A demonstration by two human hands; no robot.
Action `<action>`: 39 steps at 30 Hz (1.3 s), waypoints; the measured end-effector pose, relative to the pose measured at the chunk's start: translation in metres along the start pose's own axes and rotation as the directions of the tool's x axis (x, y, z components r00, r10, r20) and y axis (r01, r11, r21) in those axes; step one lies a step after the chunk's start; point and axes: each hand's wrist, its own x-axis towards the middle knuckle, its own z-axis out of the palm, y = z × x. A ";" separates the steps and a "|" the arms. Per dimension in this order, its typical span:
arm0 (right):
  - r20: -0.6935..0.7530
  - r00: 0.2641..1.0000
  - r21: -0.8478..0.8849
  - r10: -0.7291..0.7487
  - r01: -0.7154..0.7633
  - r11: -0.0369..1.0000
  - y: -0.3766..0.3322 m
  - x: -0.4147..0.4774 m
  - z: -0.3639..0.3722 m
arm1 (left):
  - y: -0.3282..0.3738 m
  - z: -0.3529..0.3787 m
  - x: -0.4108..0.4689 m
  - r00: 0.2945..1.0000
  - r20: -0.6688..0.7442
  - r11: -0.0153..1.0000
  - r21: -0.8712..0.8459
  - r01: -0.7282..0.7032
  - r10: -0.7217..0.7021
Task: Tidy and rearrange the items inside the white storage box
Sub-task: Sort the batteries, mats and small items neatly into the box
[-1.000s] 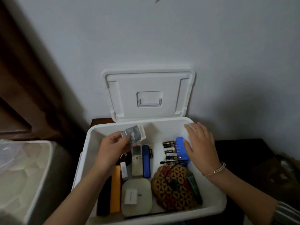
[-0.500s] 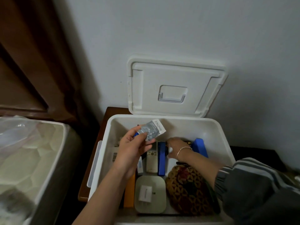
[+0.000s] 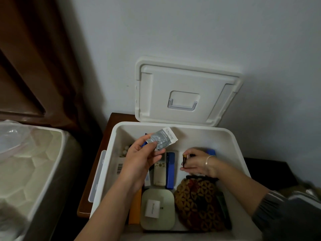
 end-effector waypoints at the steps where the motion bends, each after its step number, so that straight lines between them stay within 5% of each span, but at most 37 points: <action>1: 0.021 1.000 0.158 0.015 -0.018 0.987 -0.001 -0.005 -0.007 | 0.000 0.001 0.000 1.000 0.004 1.000 -0.010 0.007 -0.007; 3: 0.009 1.000 0.316 -0.026 0.022 0.949 -0.002 -0.013 -0.019 | 0.001 0.001 -0.001 0.999 0.024 0.999 -0.037 0.030 -0.029; 5: -0.077 0.992 0.286 -0.095 0.113 0.951 -0.002 -0.016 -0.025 | 0.002 0.000 -0.001 0.997 0.048 0.996 -0.072 0.059 -0.056; 8: -0.269 0.931 -0.200 -0.246 0.196 0.960 0.003 -0.011 -0.029 | 0.003 -0.001 -0.001 0.995 0.047 0.990 -0.104 0.093 -0.089; 10: -0.324 0.856 -0.648 -0.402 0.109 0.754 0.007 -0.001 -0.031 | 0.003 -0.001 -0.002 0.994 0.051 0.989 -0.106 0.106 -0.101; 12: -0.291 0.835 -0.862 -0.466 -0.019 0.506 0.007 0.005 -0.028 | 0.003 -0.001 -0.003 0.992 0.063 0.988 -0.103 0.113 -0.107; 17: -0.187 0.857 -0.982 -0.480 -0.174 0.073 0.000 0.013 -0.016 | 0.003 0.000 -0.003 0.992 0.061 0.991 -0.072 0.116 -0.112; 21: -0.123 0.852 -0.968 -0.510 -0.216 -0.127 0.004 0.020 -0.018 | 0.003 0.001 -0.004 0.991 0.071 0.992 -0.049 0.117 -0.113; 27: -0.090 0.821 -0.952 -0.564 -0.238 -0.194 0.008 0.021 -0.025 | 0.002 0.003 -0.003 0.989 0.081 0.990 -0.051 0.131 -0.127; 33: -0.129 0.903 -0.990 -0.410 -0.144 -0.004 0.010 0.018 -0.019 | 0.002 0.002 -0.002 0.989 0.072 0.989 -0.066 0.131 -0.127; 39: -0.140 0.902 -0.972 -0.409 -0.203 -0.115 0.018 0.024 -0.015 | 0.002 0.002 -0.003 0.989 0.078 0.990 -0.051 0.132 -0.128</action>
